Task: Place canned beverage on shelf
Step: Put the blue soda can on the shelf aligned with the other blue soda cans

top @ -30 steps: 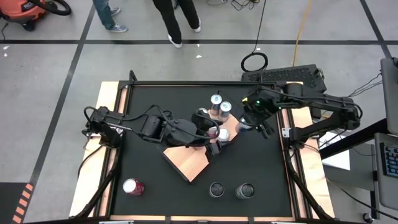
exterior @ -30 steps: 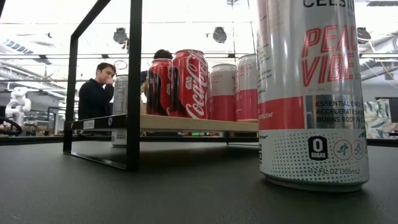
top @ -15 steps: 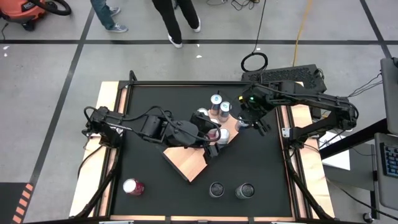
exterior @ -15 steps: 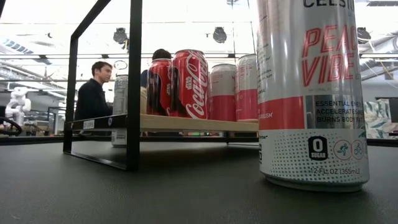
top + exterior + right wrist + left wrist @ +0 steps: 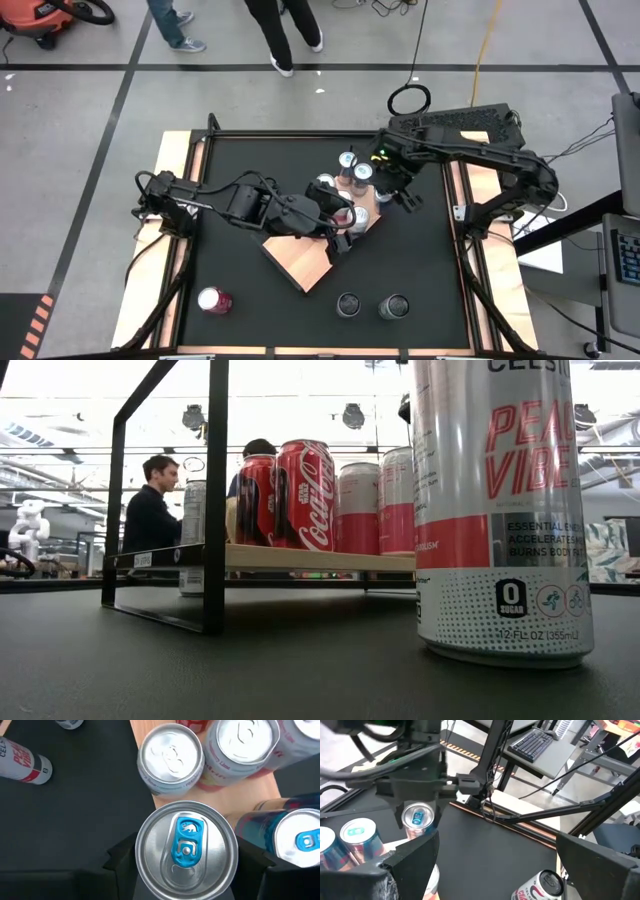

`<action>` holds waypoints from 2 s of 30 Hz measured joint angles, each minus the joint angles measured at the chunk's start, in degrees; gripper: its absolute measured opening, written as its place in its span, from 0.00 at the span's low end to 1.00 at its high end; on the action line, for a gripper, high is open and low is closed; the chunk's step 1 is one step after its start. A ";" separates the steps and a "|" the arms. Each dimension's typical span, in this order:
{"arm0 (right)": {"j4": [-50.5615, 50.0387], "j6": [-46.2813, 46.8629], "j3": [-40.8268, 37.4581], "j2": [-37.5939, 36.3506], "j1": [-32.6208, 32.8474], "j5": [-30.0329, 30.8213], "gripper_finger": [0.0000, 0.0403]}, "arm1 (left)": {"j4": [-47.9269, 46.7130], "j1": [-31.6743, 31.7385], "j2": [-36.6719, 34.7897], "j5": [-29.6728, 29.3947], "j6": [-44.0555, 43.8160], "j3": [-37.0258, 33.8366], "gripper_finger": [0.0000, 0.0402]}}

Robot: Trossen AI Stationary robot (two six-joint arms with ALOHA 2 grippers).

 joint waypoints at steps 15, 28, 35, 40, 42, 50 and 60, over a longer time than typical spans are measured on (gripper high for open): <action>0.42 -3.15 0.04 1.81 -3.65 -3.27 0.53 | 0.17 0.00 0.02 0.81 -1.44 0.00 0.99; -2.67 -0.75 -1.07 0.58 -7.35 -9.55 0.53 | 0.17 0.00 0.02 0.58 -1.49 0.00 0.99; 0.97 -1.51 -1.73 0.32 -7.47 -9.10 0.53 | 0.39 0.00 0.04 0.37 -3.00 0.00 0.99; 1.60 -0.26 -5.21 0.44 -7.45 -9.10 0.53 | 0.38 0.00 0.04 0.34 -3.04 0.00 0.99; 1.00 -0.13 -5.96 0.40 -7.45 -9.12 0.53 | 0.39 0.00 0.04 0.31 -3.04 0.00 0.99; 4.72 0.42 -6.19 0.39 -7.45 -9.09 0.53 | 0.37 0.11 0.04 0.13 -2.99 0.00 0.99; 7.25 -2.36 -6.21 0.39 -7.45 -8.71 0.53 | 0.32 0.17 0.04 0.11 -2.95 0.00 0.99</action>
